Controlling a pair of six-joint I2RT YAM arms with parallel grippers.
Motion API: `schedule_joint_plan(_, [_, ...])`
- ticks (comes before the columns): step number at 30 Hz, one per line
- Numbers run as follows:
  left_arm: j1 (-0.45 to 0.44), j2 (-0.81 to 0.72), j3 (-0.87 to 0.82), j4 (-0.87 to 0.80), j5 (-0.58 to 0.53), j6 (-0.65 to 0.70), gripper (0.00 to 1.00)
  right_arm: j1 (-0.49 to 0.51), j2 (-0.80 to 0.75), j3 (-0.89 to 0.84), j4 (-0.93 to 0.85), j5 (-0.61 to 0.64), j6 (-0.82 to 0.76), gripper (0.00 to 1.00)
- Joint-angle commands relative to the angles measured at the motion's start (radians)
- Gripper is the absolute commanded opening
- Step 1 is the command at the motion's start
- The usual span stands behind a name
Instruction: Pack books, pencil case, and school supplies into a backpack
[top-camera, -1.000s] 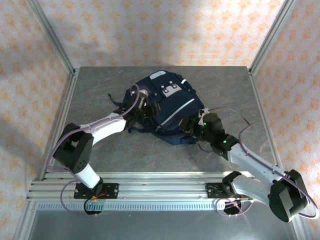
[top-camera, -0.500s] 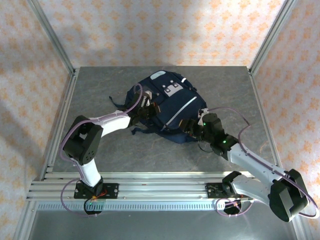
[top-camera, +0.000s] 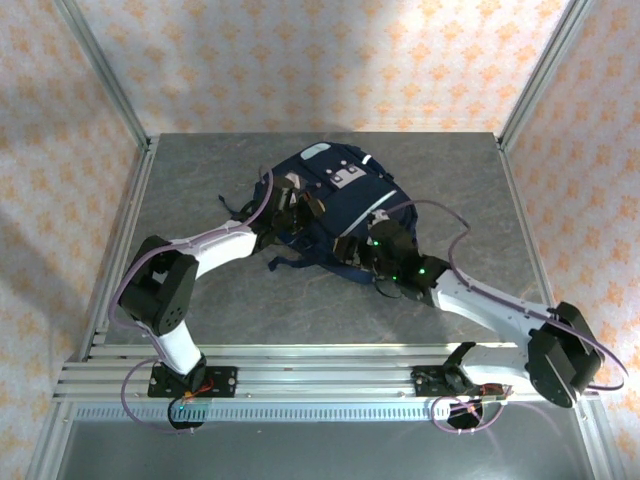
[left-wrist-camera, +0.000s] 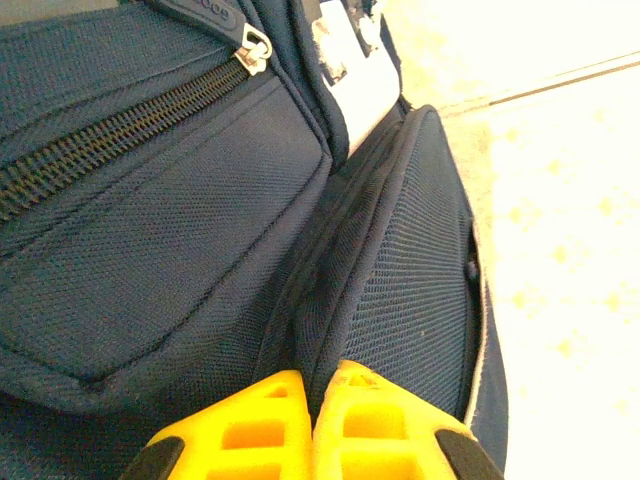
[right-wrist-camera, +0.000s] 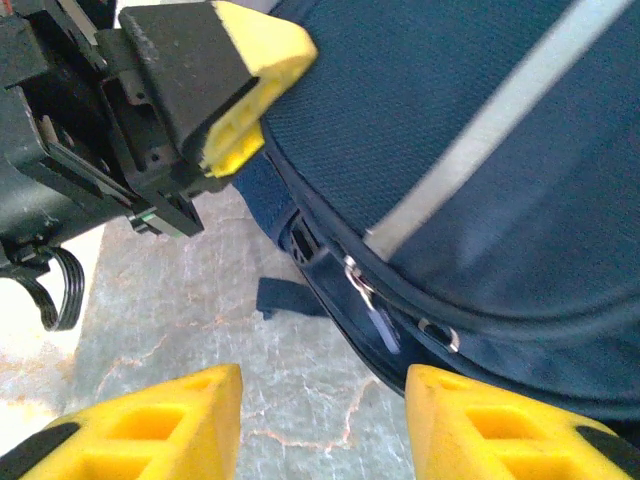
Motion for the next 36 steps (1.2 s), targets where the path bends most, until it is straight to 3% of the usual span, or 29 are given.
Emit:
schedule_joint_plan(1, [0.007, -0.083, 0.037, 0.183, 0.021, -0.084, 0.00, 0.019, 0.053, 0.050, -0.008, 0.089, -0.025, 0.44])
schedule_joint_plan(5, [0.007, -0.084, 0.033, 0.222, 0.049, -0.117, 0.00, 0.026, 0.110, 0.075, -0.002, 0.087, -0.003, 0.41])
schedule_joint_plan(11, [0.006, -0.093, 0.006, 0.257, 0.056, -0.138, 0.00, 0.029, 0.132, 0.081, -0.022, 0.197, 0.021, 0.41])
schedule_joint_plan(20, [-0.009, -0.092, -0.027, 0.311, 0.071, -0.177, 0.00, 0.029, 0.236, 0.193, -0.009, 0.302, 0.070, 0.15])
schedule_joint_plan(24, [-0.009, -0.094, -0.042, 0.323, 0.060, -0.183, 0.00, 0.030, 0.300, 0.260, -0.112, 0.376, 0.122, 0.14])
schedule_joint_plan(25, [-0.009, -0.094, -0.044, 0.325, 0.061, -0.185, 0.00, 0.030, 0.305, 0.262, -0.119, 0.376, 0.128, 0.10])
schedule_joint_plan(30, [0.007, -0.096, -0.033, 0.287, 0.039, -0.148, 0.00, 0.030, 0.301, 0.254, -0.183, 0.365, 0.136, 0.04])
schedule_joint_plan(36, [0.057, -0.111, -0.036, 0.193, 0.014, -0.062, 0.00, 0.018, 0.186, 0.115, -0.262, 0.393, 0.108, 0.02])
